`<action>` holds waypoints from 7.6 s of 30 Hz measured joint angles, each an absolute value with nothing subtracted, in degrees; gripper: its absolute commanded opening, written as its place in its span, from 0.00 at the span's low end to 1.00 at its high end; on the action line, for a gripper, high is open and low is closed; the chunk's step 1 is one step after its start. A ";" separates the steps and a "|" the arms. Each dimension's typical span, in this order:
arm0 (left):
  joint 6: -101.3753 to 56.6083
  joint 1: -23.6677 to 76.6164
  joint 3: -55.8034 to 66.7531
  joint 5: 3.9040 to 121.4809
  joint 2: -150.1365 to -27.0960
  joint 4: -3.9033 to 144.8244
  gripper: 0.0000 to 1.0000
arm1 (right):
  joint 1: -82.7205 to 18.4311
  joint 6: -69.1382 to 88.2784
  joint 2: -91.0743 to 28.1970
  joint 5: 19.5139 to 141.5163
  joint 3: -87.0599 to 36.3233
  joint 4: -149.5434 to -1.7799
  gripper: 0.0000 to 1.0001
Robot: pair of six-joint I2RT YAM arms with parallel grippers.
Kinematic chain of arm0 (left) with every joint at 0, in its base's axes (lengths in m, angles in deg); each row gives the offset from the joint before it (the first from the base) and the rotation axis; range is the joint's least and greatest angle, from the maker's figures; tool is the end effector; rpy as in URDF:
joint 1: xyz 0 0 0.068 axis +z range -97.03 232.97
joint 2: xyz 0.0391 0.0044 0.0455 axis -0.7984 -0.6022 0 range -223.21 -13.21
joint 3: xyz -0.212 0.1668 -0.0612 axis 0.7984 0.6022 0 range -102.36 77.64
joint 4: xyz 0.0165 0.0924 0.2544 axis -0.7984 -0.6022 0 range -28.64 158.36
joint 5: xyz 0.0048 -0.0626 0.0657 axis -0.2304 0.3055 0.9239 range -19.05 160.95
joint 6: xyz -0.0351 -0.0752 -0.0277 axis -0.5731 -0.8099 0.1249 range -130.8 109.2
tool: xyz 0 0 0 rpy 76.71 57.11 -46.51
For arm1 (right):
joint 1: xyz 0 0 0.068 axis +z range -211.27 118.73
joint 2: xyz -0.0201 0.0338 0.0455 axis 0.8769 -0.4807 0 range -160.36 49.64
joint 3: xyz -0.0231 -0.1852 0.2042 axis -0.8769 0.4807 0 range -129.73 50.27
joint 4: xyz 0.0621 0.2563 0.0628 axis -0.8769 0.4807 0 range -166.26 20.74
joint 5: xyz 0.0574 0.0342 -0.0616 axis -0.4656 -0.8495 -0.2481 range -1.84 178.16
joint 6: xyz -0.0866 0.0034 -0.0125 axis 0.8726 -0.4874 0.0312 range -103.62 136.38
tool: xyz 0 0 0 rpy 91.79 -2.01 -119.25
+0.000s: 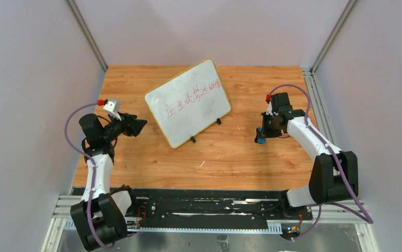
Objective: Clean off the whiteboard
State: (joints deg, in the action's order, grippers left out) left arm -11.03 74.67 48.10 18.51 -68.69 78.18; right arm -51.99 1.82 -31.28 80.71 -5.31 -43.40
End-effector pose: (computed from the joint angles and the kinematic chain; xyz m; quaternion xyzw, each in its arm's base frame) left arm 0.2463 0.0318 0.2429 0.1244 0.7544 -0.2466 0.5955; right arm 0.3079 0.0604 0.1948 0.0264 0.9595 0.1175 0.2546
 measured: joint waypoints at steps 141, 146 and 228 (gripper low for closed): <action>-23.71 62.32 40.06 16.30 -88.45 95.86 0.00 | -40.56 13.95 -62.08 76.87 -39.42 -77.05 0.00; -23.67 62.32 40.02 16.56 -88.41 95.25 0.00 | -39.23 15.28 -63.39 78.55 -41.04 -76.81 0.01; -18.46 62.21 39.71 16.65 -84.72 87.93 0.00 | -35.71 17.93 -62.01 82.86 -39.36 -74.80 0.01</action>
